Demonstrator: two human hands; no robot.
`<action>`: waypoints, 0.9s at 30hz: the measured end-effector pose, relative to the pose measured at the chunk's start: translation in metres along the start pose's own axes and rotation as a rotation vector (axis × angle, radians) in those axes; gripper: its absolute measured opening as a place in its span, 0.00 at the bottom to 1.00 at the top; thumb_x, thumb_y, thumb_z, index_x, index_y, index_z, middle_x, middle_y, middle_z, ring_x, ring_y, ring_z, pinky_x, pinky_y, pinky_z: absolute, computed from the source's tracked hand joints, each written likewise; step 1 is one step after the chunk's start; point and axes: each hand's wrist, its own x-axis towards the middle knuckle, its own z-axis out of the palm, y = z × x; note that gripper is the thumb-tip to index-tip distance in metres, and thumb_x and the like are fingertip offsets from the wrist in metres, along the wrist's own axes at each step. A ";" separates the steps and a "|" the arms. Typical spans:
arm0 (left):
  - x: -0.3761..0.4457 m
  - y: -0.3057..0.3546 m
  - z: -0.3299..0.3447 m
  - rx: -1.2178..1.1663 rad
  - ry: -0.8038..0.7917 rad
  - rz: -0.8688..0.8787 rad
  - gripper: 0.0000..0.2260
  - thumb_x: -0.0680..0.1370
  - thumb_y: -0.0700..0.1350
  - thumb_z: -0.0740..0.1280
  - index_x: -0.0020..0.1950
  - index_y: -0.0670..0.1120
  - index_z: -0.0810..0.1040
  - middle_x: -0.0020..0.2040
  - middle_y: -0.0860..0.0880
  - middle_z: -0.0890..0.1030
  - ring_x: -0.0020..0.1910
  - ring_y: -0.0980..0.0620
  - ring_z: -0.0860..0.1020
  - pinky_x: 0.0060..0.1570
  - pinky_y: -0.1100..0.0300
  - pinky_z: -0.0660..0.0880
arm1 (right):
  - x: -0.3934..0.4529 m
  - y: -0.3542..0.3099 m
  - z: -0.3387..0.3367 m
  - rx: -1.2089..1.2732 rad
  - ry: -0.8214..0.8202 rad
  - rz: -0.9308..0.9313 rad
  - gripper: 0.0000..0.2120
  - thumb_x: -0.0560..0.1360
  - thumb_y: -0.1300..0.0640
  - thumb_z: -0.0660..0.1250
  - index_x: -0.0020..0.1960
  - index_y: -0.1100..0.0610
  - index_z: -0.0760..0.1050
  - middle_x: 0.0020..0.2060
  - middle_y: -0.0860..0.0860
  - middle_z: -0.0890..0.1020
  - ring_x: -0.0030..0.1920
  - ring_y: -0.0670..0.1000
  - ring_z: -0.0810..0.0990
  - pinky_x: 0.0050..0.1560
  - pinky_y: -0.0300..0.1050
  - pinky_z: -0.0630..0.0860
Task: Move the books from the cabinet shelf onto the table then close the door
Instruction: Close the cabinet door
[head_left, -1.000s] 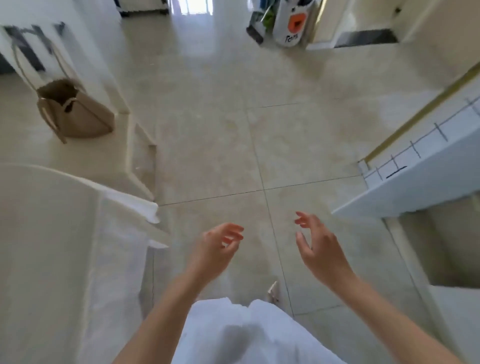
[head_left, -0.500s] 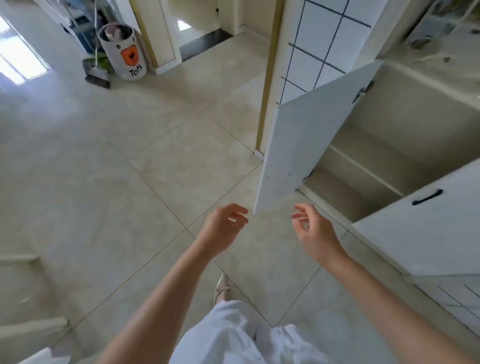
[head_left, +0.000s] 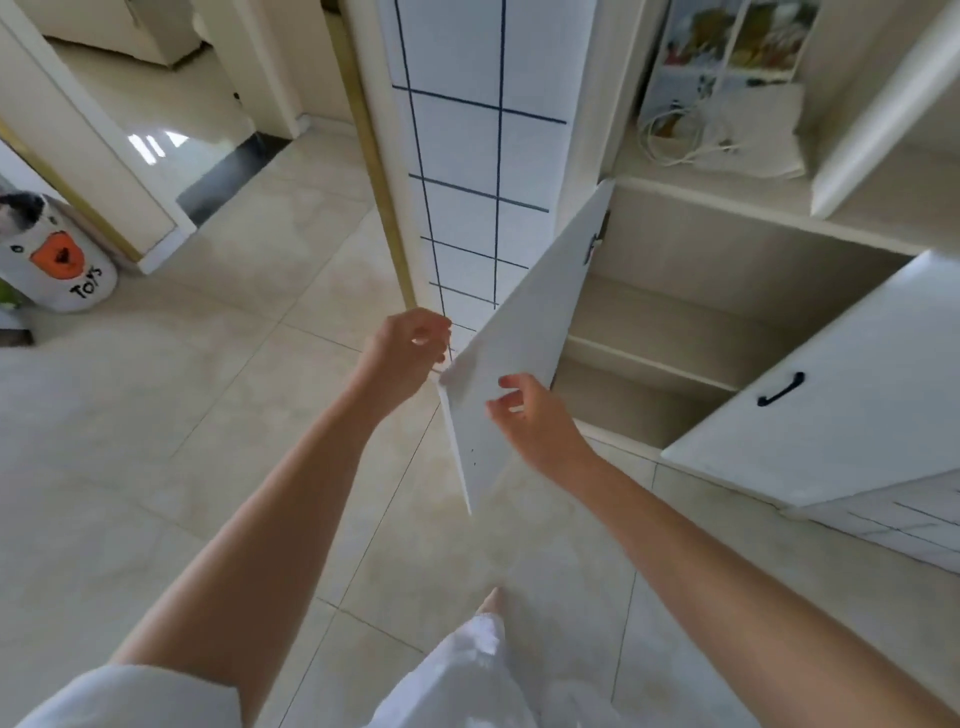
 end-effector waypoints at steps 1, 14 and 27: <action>0.017 0.007 0.003 -0.027 -0.068 -0.022 0.07 0.78 0.37 0.65 0.49 0.49 0.79 0.47 0.43 0.84 0.39 0.49 0.81 0.46 0.52 0.76 | 0.014 -0.006 -0.001 0.023 -0.033 0.054 0.23 0.77 0.49 0.65 0.68 0.57 0.65 0.54 0.50 0.78 0.53 0.50 0.78 0.46 0.39 0.73; 0.102 0.034 0.024 0.117 -0.581 -0.121 0.12 0.75 0.42 0.72 0.58 0.48 0.79 0.48 0.49 0.84 0.47 0.49 0.84 0.43 0.48 0.83 | 0.068 -0.025 0.011 0.296 -0.156 0.439 0.38 0.66 0.41 0.73 0.69 0.52 0.61 0.58 0.49 0.78 0.51 0.50 0.82 0.48 0.48 0.79; 0.058 0.039 0.102 0.061 -0.422 0.039 0.22 0.73 0.49 0.73 0.66 0.49 0.73 0.45 0.54 0.80 0.37 0.59 0.82 0.41 0.53 0.83 | 0.023 0.032 -0.069 0.343 -0.257 0.487 0.40 0.68 0.50 0.76 0.74 0.47 0.60 0.58 0.50 0.80 0.53 0.51 0.82 0.58 0.51 0.78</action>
